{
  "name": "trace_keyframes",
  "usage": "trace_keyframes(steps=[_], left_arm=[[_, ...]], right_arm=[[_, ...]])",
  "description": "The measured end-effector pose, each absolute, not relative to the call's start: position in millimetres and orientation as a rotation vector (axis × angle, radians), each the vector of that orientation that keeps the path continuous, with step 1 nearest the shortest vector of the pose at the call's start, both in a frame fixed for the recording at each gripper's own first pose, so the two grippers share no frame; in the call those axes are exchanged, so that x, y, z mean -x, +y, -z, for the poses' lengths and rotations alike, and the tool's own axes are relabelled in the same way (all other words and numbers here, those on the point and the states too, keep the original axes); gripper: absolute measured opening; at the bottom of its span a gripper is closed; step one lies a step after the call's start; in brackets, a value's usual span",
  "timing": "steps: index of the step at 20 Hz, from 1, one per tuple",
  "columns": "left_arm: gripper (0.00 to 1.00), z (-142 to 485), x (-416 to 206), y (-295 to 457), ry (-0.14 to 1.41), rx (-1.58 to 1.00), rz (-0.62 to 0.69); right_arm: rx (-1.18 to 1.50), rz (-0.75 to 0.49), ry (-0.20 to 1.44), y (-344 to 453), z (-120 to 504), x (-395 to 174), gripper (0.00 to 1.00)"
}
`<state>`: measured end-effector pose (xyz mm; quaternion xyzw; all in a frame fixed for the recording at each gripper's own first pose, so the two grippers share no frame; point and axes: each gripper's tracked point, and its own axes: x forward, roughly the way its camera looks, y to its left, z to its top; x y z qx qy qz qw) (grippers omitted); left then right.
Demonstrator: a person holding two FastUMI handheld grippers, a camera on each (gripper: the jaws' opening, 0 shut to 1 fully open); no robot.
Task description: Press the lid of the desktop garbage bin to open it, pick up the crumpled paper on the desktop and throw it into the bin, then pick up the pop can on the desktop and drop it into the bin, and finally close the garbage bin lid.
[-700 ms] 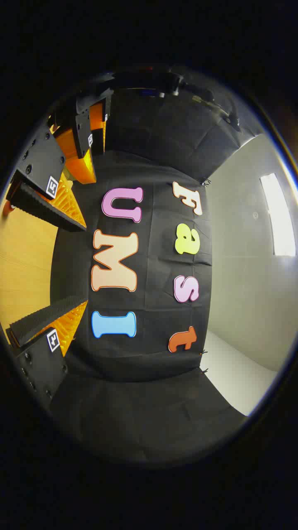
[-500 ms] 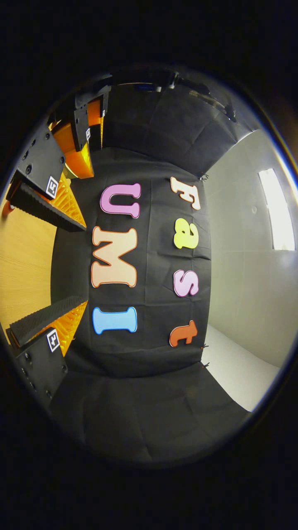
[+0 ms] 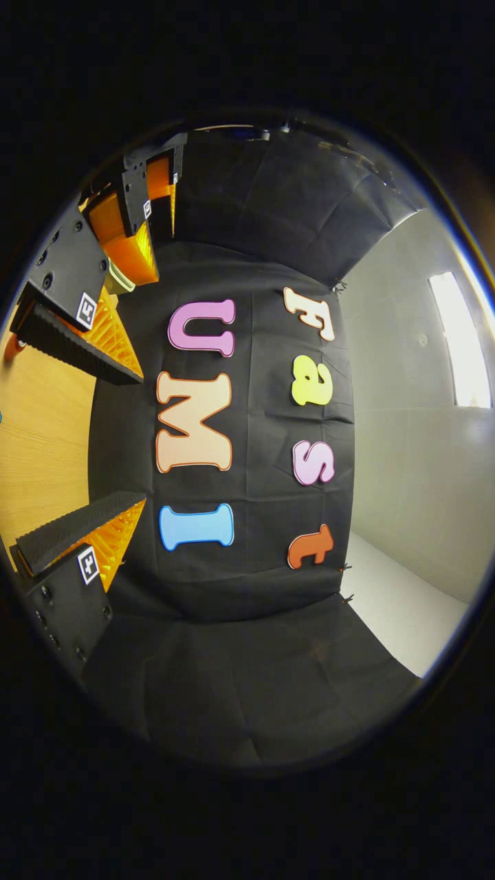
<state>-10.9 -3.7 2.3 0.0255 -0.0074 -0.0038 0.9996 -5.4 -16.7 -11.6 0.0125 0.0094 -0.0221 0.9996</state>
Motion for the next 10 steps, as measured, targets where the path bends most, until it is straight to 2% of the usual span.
trace_keyframes(steps=[6, 8, 10], left_arm=[[0.93, 9.3, 2.8, 1.7, 0.018, -0.050, -0.009], [0.92, 11.9, 0.3, 3.0, 0.020, -0.064, -0.013], [0.92, 11.6, -2.9, 4.8, 0.020, -0.080, -0.018]], right_arm=[[-0.012, 0.040, 0.065, -17.4, 32.0, 1.8, 0.96], [-0.010, 0.044, 0.076, -19.8, 35.8, -0.4, 1.00], [-0.007, 0.053, 0.079, -24.9, 38.1, -0.5, 0.98]])
